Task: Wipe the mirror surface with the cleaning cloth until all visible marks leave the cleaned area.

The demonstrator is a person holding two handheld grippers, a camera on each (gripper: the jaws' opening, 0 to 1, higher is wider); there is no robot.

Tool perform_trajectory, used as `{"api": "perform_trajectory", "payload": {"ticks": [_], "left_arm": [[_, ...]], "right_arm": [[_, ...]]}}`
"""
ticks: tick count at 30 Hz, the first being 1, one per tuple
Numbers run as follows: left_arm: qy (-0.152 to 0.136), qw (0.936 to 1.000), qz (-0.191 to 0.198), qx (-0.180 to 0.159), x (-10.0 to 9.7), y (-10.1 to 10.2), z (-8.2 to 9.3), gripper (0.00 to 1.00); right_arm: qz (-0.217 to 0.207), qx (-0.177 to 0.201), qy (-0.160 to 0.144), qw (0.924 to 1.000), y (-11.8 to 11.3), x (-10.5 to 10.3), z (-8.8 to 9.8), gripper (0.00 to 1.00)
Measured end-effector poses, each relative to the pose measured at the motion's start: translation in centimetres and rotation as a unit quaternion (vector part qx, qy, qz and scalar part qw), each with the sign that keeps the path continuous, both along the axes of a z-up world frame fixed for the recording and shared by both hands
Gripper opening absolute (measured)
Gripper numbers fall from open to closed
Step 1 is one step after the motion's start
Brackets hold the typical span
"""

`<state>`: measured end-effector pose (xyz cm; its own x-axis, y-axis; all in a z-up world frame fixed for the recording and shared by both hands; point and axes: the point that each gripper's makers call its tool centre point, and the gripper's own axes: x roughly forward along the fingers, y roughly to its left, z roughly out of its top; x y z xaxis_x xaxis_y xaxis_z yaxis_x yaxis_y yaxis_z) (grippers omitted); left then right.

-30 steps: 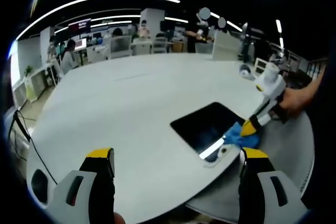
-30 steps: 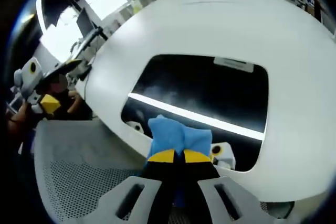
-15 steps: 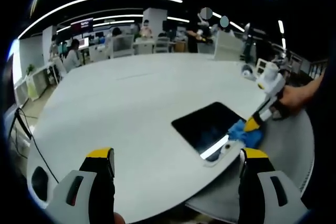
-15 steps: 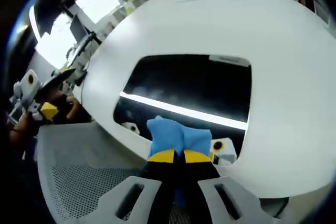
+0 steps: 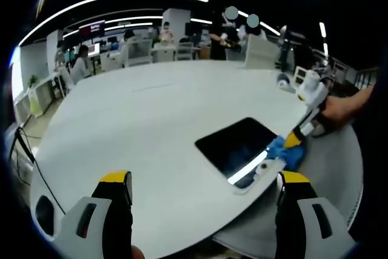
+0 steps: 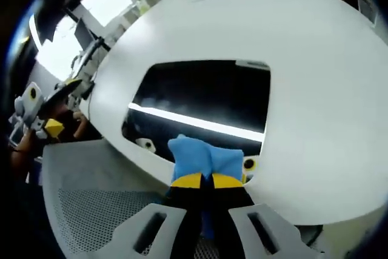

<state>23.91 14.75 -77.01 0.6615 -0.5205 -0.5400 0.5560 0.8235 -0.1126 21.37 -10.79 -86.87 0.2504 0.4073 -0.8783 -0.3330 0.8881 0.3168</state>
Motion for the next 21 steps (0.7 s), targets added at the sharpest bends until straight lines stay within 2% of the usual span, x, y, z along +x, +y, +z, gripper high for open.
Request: {"api": "perform_trajectory", "payload": {"ticks": [6,11,21], "left_arm": [[0.002,1.0000,-0.002,0.000,0.0,-0.1,0.0,1.00],[0.005,1.0000,-0.001,0.001,-0.1,-0.1,-0.2,1.00],[0.007,0.9999,0.007,0.002,0.0,0.4,-0.2,1.00]], "right_arm": [[-0.021,0.012,0.003,0.9997,-0.3,0.7,0.0,0.00],[-0.016,0.007,0.001,0.9999,-0.2,1.4,0.1,0.00],[-0.012,-0.005,-0.002,0.9999,-0.6,4.8,0.0,0.00]]}}
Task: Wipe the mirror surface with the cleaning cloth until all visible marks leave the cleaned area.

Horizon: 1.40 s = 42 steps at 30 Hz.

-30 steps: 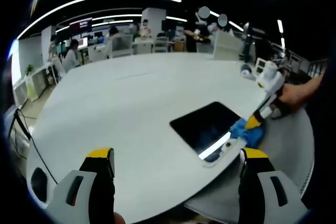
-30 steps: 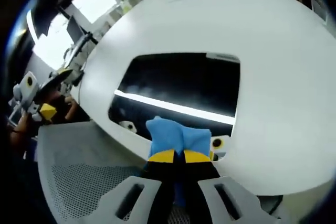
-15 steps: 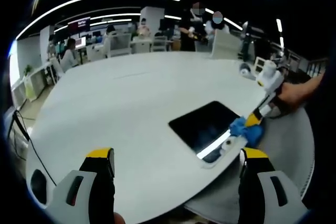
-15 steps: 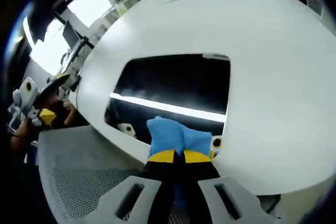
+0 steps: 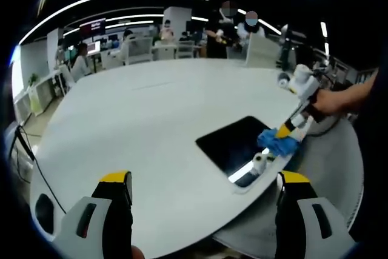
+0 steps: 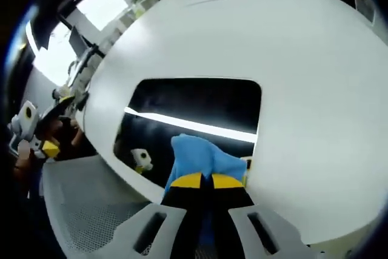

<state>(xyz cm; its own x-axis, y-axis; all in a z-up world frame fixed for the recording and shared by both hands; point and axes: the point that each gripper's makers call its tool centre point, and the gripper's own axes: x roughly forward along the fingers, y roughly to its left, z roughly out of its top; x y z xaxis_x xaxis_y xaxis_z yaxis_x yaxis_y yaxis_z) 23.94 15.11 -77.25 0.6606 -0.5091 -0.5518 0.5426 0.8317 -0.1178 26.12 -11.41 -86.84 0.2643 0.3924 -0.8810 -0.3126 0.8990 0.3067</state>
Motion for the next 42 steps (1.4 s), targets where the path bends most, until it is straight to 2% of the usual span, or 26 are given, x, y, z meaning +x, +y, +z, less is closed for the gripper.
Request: {"api": "perform_trajectory", "payload": {"ticks": [11,24,26,27,29,37,41,42], "left_arm": [[0.006,0.9999,0.011,0.002,0.0,0.6,-0.2,1.00],[0.008,0.9998,0.018,0.007,0.2,1.1,-0.5,1.00],[0.001,0.9998,0.016,0.010,0.3,1.1,-0.4,1.00],[-0.011,0.9998,0.010,0.014,0.5,1.0,-0.2,1.00],[-0.012,0.9998,0.010,0.009,0.5,0.9,-0.1,1.00],[-0.008,0.9997,0.022,0.001,1.0,1.2,0.0,1.00],[0.000,0.9997,0.025,0.003,0.9,1.2,-0.5,1.00],[0.000,0.9997,0.024,0.003,0.9,1.1,-0.5,1.00]], "right_arm": [[0.012,-0.016,0.008,0.9998,0.0,4.1,0.1,0.00],[0.003,-0.027,0.016,0.9995,0.1,8.2,-0.1,0.00],[0.003,-0.029,0.016,0.9995,0.1,8.9,-0.1,0.00],[0.003,-0.030,0.017,0.9994,0.2,9.4,-0.2,0.00],[0.002,-0.032,0.019,0.9993,0.3,10.0,-0.2,0.00],[0.002,-0.036,0.019,0.9992,0.4,10.6,-0.3,0.00],[0.020,-0.040,0.023,0.9987,0.4,10.6,-0.3,0.00],[0.036,-0.047,0.021,0.9980,0.5,10.5,-0.4,0.00]]}}
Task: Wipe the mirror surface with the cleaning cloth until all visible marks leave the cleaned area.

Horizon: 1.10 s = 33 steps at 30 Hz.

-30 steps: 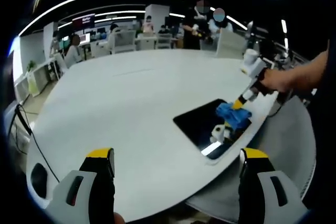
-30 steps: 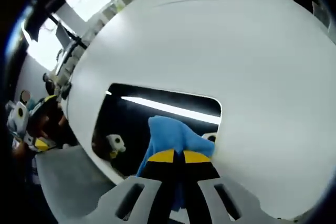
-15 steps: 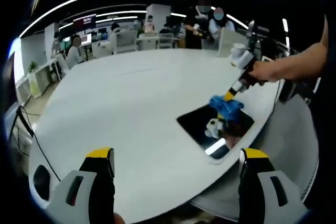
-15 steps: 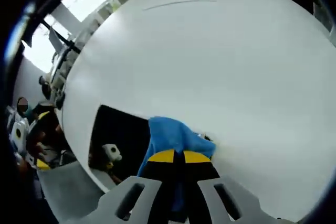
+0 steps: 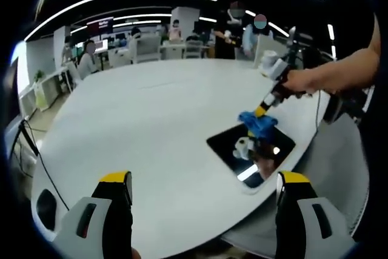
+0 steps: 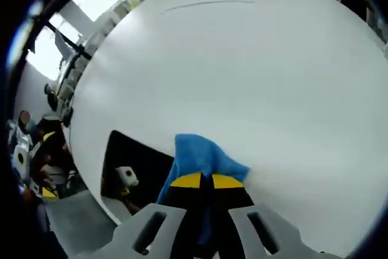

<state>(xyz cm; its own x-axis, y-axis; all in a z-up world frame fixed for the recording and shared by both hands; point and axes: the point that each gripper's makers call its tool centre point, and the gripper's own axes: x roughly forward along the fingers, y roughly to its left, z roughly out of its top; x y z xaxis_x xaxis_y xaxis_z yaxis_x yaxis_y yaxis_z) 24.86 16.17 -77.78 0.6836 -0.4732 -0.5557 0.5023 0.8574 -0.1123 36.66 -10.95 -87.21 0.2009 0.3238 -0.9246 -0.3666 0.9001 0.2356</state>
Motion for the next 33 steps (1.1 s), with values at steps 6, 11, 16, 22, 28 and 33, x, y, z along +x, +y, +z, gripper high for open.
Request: {"api": "perform_trajectory", "payload": {"ticks": [6,11,16,22,28,33], "left_arm": [[-0.006,1.0000,-0.002,-0.004,0.3,-0.5,0.4,1.00],[-0.009,0.9999,-0.003,-0.008,0.5,-0.8,0.6,1.00],[-0.020,0.9997,-0.012,-0.009,0.9,-1.7,1.2,1.00],[-0.030,0.9995,-0.007,-0.007,1.1,-1.1,2.0,1.00],[-0.026,0.9997,0.000,-0.002,0.4,-0.4,1.6,1.00],[-0.024,0.9997,0.002,0.000,0.2,-0.4,1.6,1.00]], "right_arm": [[0.018,-0.016,-0.013,0.9996,0.2,-0.4,0.3,0.00],[0.045,-0.030,-0.019,0.9984,0.4,-0.3,0.2,0.00],[0.004,0.020,-0.020,0.9996,0.2,-0.4,0.4,0.00],[0.007,0.015,-0.068,0.9976,-2.0,-0.5,2.5,0.00],[0.003,0.013,-0.092,0.9957,-5.4,0.1,5.3,0.00],[0.006,-0.006,-0.096,0.9953,-9.4,-0.3,7.0,0.00]]}}
